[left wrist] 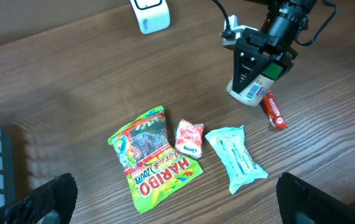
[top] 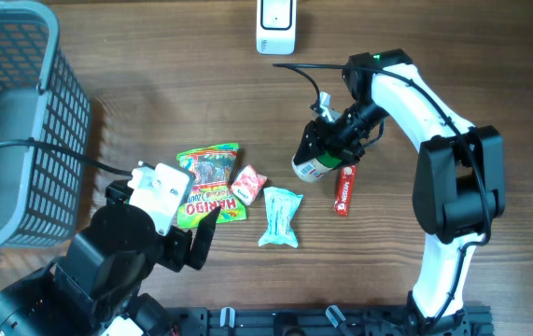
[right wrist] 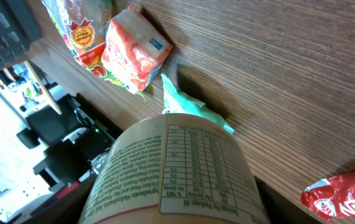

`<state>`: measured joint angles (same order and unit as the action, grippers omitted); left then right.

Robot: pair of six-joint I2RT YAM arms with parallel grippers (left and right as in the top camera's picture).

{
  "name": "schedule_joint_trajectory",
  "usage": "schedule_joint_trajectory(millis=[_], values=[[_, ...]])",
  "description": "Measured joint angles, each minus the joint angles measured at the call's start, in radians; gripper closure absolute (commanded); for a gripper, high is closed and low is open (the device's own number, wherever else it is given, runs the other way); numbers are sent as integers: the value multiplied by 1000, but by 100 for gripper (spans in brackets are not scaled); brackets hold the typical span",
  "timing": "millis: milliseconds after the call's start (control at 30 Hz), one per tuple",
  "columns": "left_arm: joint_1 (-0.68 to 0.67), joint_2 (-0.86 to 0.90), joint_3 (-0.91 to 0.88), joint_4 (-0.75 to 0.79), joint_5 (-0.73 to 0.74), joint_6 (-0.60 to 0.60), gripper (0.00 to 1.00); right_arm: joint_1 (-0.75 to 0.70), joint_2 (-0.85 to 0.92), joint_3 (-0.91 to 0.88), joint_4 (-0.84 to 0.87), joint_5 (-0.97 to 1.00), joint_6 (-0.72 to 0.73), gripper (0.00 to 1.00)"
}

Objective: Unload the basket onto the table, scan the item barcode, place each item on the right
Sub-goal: 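Lift the jar with the right gripper and tilt its label upward, then hold the jar label in front of the white scanner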

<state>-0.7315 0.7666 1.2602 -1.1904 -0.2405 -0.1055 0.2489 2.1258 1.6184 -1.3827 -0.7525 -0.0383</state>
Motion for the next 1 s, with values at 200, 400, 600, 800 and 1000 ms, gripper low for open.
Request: schedule_joint_trajectory(millis=[200, 400, 600, 800, 1000], values=[[0, 0, 0, 0, 0, 0, 0, 3, 0, 72, 100, 52, 82, 52], [0, 0, 0, 0, 0, 0, 0, 51, 0, 227, 432, 342, 310, 46], [0, 0, 0, 0, 0, 0, 0, 172, 0, 234, 732, 661, 418, 44], [0, 0, 0, 0, 0, 0, 0, 233, 21, 235, 985, 858, 438, 47], [0, 0, 0, 0, 0, 0, 0, 222, 126, 236, 1178, 1015, 383, 53]])
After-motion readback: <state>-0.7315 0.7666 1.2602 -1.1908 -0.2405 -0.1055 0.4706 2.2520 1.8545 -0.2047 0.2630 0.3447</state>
